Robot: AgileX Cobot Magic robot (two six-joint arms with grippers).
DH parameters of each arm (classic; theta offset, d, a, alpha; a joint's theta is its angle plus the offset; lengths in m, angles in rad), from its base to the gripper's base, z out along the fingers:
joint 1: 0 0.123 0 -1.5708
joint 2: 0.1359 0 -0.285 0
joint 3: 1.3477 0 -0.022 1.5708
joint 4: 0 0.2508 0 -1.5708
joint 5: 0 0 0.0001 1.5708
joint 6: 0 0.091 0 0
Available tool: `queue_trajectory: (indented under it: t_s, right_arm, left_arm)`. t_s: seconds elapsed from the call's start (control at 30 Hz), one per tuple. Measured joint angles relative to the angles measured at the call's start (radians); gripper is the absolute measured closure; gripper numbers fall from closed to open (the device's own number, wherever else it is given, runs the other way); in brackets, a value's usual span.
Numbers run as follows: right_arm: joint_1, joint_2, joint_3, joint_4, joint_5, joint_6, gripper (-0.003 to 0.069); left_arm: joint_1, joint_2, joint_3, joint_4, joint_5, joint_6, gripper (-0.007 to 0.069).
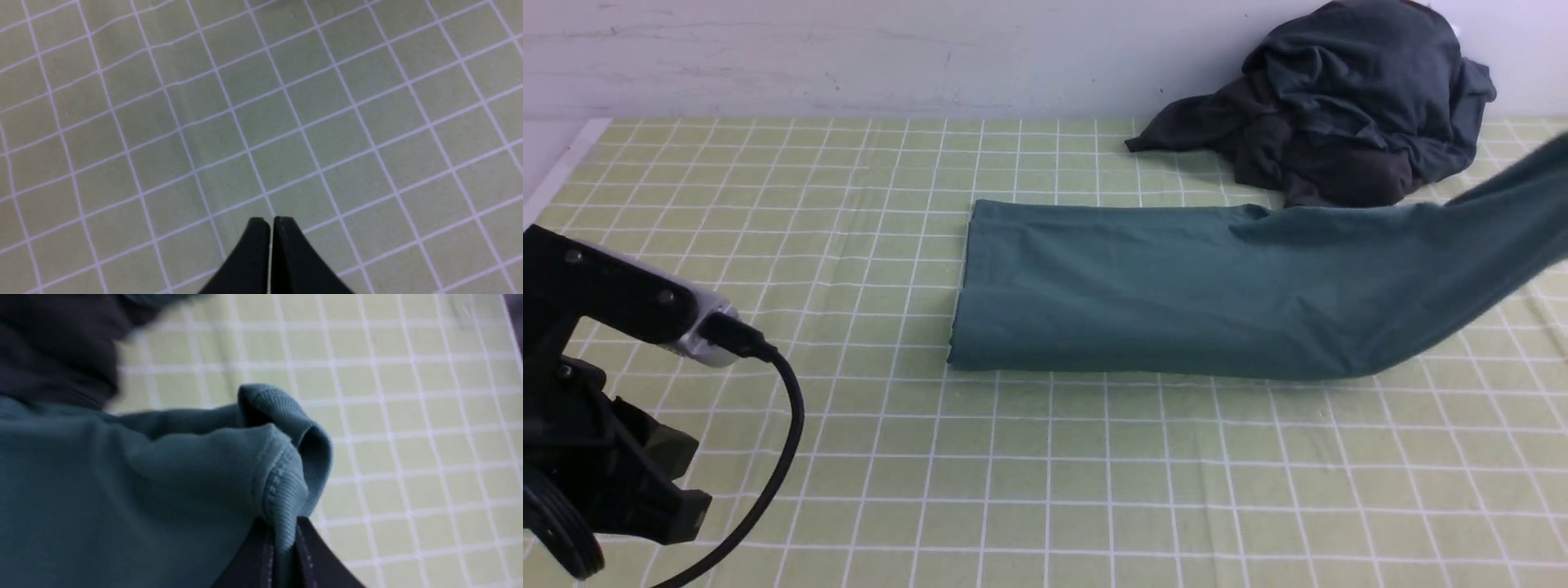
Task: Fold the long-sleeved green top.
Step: Use the right arm to drag the right edge of the fabric to the left and folds it over the left edge
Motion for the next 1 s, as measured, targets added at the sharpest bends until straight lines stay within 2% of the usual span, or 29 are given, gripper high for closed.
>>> queue_trajectory:
  t_s: [0.03,0.1,0.13,0.17,0.3,0.5,0.57,0.7,0.83,0.87,0.93,1.0]
  right_arm:
    - [0.007,-0.001,-0.007,0.007,0.001,0.0,0.0645]
    - [0.115,0.0,-0.068,0.081,0.001,0.0,0.0645]
    - [0.126,0.0,-0.071,0.086,0.001,0.0,0.0645]
    - [0.226,0.015,-0.087,0.117,0.001,0.004,0.0645]
    - [0.445,0.1,-0.096,0.156,-0.061,0.031,0.0645]
    - [0.641,0.273,-0.099,0.171,-0.188,0.034,0.0641]
    - [0.676,0.327,-0.113,0.173,-0.224,0.037,0.0624]
    - [0.709,0.406,-0.166,0.187,-0.274,0.038,0.0545]
    - [0.717,0.448,-0.242,0.211,-0.285,0.041,0.0378]
    - [0.717,0.448,-0.247,0.211,-0.285,0.041,0.0372]
    - [0.716,0.448,-0.291,0.191,-0.258,0.041,0.0313]
    - [0.713,0.448,-0.303,0.178,-0.236,0.041,0.0303]
  left_arm:
    - [0.0,0.0,0.0,-0.002,0.0,0.0,0.0627]
    - [0.0,0.0,0.0,-0.03,0.0,-0.002,0.0627]
    - [0.0,0.0,0.0,-0.031,0.0,-0.002,0.0627]
    - [0.0,0.0,0.0,-0.037,0.0,-0.003,0.0627]
    - [0.0,0.0,0.0,-0.038,0.0,-0.006,0.0627]
    - [0.0,0.0,0.0,-0.038,0.0,-0.006,0.0627]
    - [0.0,0.0,0.001,-0.038,-0.003,-0.006,0.0627]
    - [0.0,0.0,0.004,-0.038,-0.01,-0.006,0.0627]
    - [0.0,0.0,0.004,-0.038,-0.023,-0.006,0.0627]
    - [0.0,0.0,0.004,-0.038,-0.023,-0.006,0.0627]
    - [0.0,0.0,0.004,-0.038,-0.025,-0.006,0.0627]
    - [0.0,0.0,0.004,-0.038,-0.026,-0.006,0.0627]
